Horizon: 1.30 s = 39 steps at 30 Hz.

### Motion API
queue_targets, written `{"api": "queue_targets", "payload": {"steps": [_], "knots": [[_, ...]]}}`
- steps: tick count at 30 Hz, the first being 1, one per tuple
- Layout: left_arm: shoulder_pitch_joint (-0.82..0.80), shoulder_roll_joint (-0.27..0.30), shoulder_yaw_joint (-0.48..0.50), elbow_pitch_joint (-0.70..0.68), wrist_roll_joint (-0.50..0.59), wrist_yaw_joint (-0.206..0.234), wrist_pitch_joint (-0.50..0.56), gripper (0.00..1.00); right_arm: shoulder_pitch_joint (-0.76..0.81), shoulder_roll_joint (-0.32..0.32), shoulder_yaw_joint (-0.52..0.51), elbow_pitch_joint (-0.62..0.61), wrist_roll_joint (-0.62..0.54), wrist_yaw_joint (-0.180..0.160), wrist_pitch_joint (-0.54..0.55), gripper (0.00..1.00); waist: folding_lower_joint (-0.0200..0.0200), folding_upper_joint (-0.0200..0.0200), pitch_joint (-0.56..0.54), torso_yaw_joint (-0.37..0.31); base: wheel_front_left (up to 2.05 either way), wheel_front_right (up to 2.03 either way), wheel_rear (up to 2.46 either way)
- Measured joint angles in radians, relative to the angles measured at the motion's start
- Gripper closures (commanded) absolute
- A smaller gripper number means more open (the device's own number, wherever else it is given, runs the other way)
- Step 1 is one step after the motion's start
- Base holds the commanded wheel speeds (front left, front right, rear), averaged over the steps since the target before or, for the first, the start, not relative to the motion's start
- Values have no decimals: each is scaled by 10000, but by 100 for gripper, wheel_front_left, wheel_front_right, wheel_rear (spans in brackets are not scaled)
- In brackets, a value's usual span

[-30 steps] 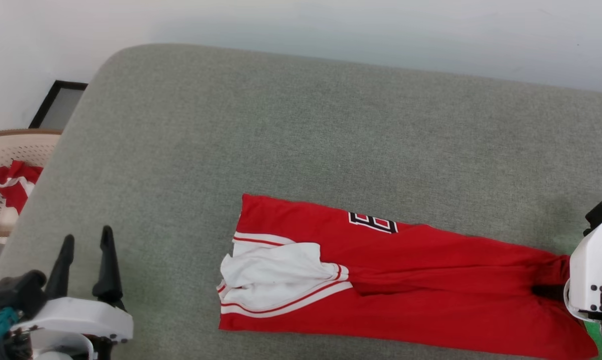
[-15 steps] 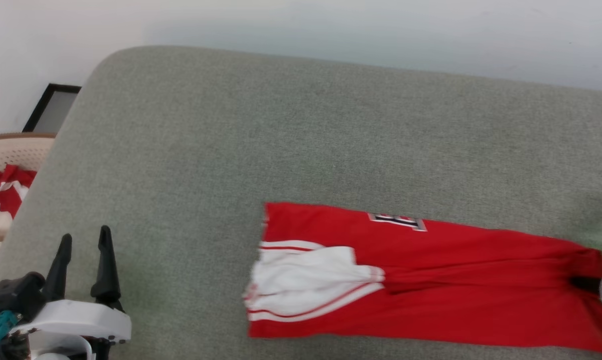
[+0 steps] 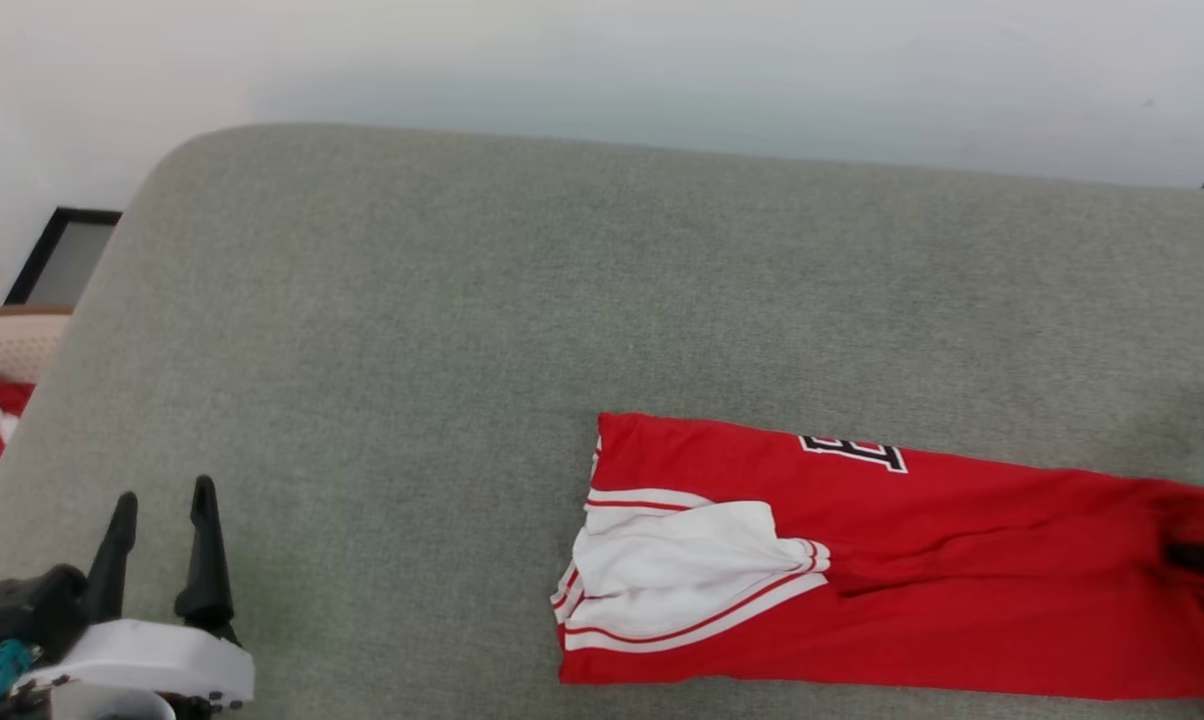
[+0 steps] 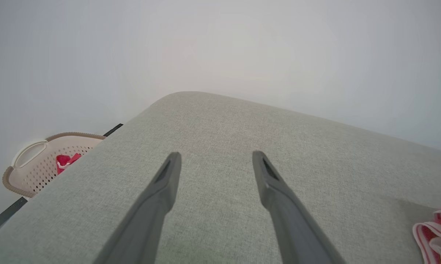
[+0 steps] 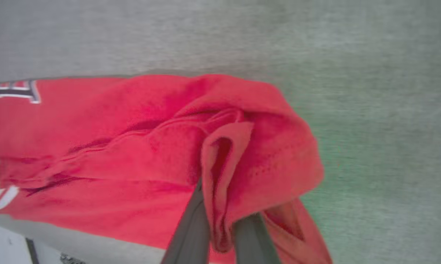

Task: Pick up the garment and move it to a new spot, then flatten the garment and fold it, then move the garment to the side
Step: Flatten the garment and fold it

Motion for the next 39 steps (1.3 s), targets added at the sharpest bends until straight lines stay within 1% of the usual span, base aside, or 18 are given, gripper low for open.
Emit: {"api": "queue_targets", "payload": {"steps": [5,8,13,16,21,23,31,39], "knots": [[136,-6,84,63,73,-48,0,0,244,462,69,-1390,1455,0,750,100,0,0,-220,-145,0,0,0],[140,-25,123,67,73,-59,0,0,477,871,75,-2272,2042,0,1197,100,0,0,-348,-176,0,0,0],[154,-82,77,113,79,-65,0,0,585,1992,372,-3473,2284,0,1574,100,0,0,-471,-109,0,0,0],[117,-163,-21,157,88,-140,0,0,516,2742,742,-3754,2261,0,1682,100,0,0,-474,9,0,0,0],[-158,-303,-217,326,188,-245,0,0,45,3797,1409,-3496,1875,0,1440,100,0,0,-426,310,0,0,0],[-290,-360,-263,393,238,-305,0,0,-131,4031,1718,-3269,1703,0,1227,100,0,0,-399,464,0,0,0],[-809,-644,-439,704,351,-487,0,0,-960,4426,2861,-2102,1434,0,247,100,0,0,-233,1130,0,0,0],[-1156,-878,-426,1014,541,-625,0,0,-1708,4531,3795,-711,1421,-2,-1011,100,0,1,-2,1624,0,0,0]]}}
